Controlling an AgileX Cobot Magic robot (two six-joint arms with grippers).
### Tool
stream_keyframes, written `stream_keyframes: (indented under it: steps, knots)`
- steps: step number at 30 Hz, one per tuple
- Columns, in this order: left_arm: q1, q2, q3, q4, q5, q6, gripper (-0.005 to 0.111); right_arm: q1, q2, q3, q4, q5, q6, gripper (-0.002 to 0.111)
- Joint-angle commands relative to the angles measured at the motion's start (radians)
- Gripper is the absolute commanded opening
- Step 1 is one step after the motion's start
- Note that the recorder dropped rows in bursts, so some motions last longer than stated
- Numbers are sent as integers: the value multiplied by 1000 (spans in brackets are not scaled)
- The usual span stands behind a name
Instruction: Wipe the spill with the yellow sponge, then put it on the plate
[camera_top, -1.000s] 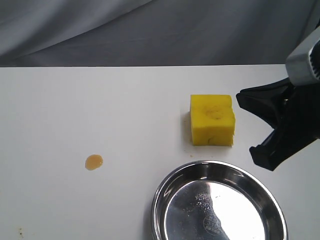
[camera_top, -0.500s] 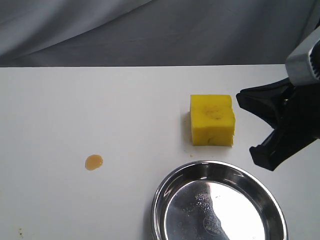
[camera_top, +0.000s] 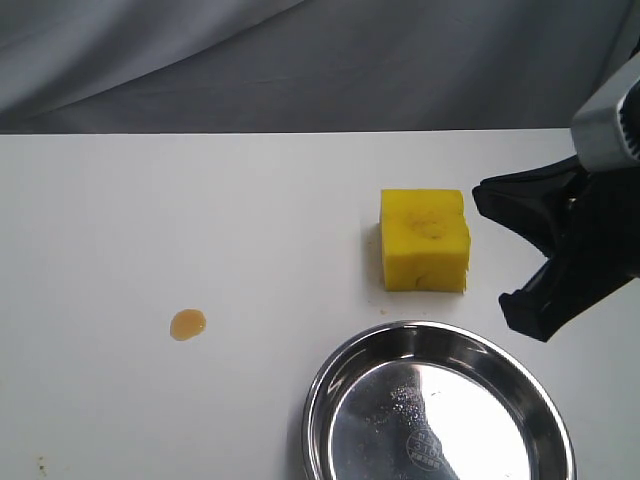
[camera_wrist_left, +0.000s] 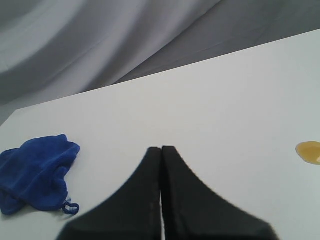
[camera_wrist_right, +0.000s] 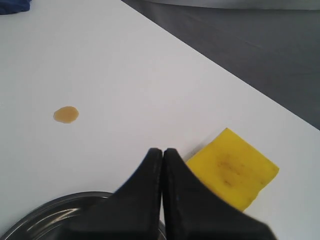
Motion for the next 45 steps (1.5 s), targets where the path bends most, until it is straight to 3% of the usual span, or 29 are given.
stream_keyframes:
  steps: [1,22,35,45]
  knots:
    - [-6,-3,4,3,-4,-3,0,2,-3,-10,-11,-27,-7,0]
    - [-6,-3,4,3,-4,-3,0,2,-3,-10,7,-120,-7,0]
    - [-6,-3,4,3,-4,-3,0,2,2,-10,9,-564,-89,0]
    - [-6,-3,4,3,-4,-3,0,2,101,-10,95,-474,-89,0]
